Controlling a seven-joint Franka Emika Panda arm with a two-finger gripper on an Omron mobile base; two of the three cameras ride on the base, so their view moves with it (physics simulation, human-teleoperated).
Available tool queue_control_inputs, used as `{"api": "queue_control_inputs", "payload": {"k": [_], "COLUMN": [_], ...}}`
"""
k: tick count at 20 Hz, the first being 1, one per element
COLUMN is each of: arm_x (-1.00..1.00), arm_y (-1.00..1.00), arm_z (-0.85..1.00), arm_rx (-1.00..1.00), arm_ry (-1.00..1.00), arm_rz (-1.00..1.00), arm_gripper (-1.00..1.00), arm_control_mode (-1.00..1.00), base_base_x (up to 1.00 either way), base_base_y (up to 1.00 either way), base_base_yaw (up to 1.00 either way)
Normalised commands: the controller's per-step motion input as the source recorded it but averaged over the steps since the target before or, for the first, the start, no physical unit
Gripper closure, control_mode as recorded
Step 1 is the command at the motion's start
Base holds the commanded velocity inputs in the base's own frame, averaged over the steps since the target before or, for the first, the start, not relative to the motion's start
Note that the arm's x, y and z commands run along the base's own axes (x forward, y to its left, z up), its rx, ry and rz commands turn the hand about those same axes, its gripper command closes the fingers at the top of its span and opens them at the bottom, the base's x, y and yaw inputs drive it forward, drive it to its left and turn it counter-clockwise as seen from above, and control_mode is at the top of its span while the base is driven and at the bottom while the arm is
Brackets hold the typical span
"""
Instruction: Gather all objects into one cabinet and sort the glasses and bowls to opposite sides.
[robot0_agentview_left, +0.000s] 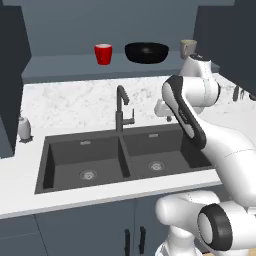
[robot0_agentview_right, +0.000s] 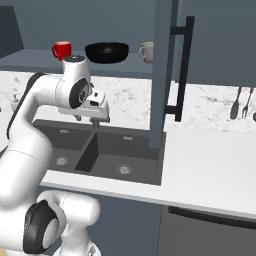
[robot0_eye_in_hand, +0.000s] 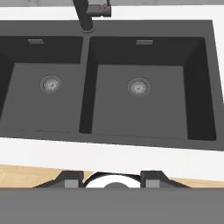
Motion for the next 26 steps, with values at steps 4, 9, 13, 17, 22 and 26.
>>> {"api": "queue_control_inputs", "payload": {"k": [4,9,13,17,22,26], "arm_x": [0.0,0.0,0.0,0.0,0.0,0.0], "arm_y": [0.0,0.0,0.0,0.0,0.0,0.0], "arm_z": [0.0,0.0,0.0,0.0,0.0,0.0], "arm_rx": [0.0,0.0,0.0,0.0,0.0,0.0], "arm_ry": [0.0,0.0,0.0,0.0,0.0,0.0], "arm_rz": [0.0,0.0,0.0,0.0,0.0,0.0], "arm_gripper": [-1.0,-1.0,-1.0,-1.0,-1.0,-1.0], "arm_control_mode": [1.0,1.0,1.0,1.0,1.0,1.0], "base_base_x": [-0.05,-0.72,-0.92,-0.77,-0.4,-0.21], "base_base_y": [0.0,0.0,0.0,-0.01,0.0,0.0], "base_base_yaw": [0.0,-0.04,-0.05,-0.29,-0.55,-0.62]}}
